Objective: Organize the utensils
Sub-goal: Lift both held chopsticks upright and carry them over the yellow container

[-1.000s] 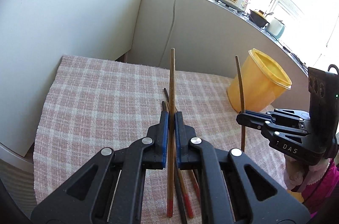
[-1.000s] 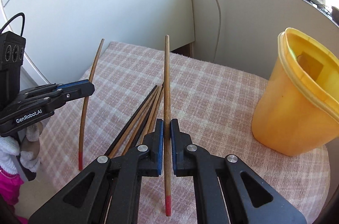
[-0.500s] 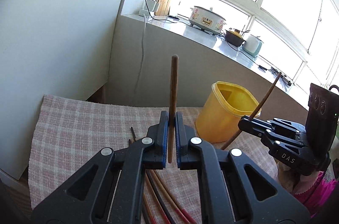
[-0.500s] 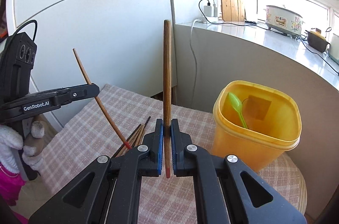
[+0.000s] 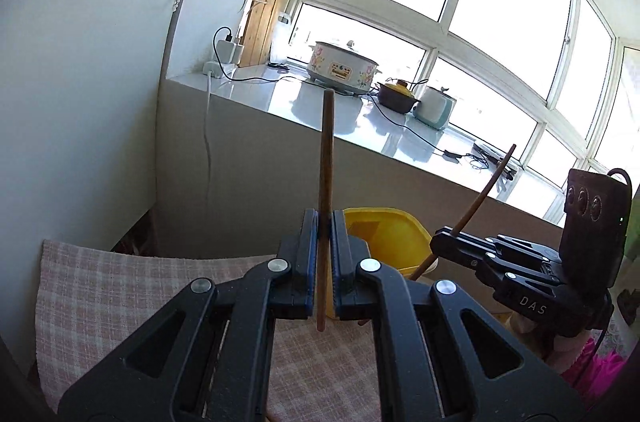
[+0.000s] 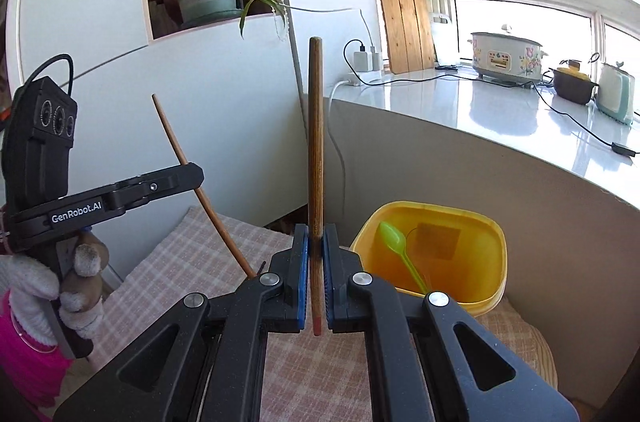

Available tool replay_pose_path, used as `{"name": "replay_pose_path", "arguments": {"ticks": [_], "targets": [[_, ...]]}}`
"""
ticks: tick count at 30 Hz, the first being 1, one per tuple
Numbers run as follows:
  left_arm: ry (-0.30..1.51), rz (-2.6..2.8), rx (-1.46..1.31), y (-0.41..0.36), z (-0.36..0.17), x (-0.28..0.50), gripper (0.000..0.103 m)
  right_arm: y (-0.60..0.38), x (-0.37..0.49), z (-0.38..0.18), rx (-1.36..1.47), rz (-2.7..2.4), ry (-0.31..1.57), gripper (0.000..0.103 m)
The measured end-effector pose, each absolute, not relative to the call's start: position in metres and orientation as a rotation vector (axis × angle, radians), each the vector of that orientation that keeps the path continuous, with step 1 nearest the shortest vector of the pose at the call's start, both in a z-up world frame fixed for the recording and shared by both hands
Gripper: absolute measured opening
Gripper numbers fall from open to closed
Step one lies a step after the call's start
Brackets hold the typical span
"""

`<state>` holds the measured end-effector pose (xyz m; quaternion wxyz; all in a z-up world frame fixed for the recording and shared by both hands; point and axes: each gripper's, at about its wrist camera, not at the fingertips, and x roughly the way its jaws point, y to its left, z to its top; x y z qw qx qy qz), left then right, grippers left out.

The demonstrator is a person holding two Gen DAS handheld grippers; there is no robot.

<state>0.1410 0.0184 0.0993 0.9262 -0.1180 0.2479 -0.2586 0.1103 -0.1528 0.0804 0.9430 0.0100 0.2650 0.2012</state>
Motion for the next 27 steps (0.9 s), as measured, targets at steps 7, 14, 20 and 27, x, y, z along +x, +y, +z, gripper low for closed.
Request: {"name": "replay_pose_path", "arguments": {"ticks": [7, 14, 20, 27], "targets": [[0.455, -0.568, -0.229, -0.004, 0.127, 0.155, 0.004, -0.175, 0.117, 0.104, 0.053, 0.367, 0.484, 0.005], [0.43, -0.596, -0.237, -0.021, 0.144, 0.166, 0.004, -0.191, 0.123, 0.119, 0.05, 0.315, 0.437, 0.005], [0.425, -0.605, -0.223, -0.037, 0.147, 0.176, 0.004, -0.204, 0.129, 0.124, 0.049, 0.271, 0.421, 0.005], [0.495, -0.609, -0.197, -0.058, 0.121, 0.194, 0.004, -0.221, 0.149, 0.107, 0.037, 0.182, 0.466, 0.005]]}}
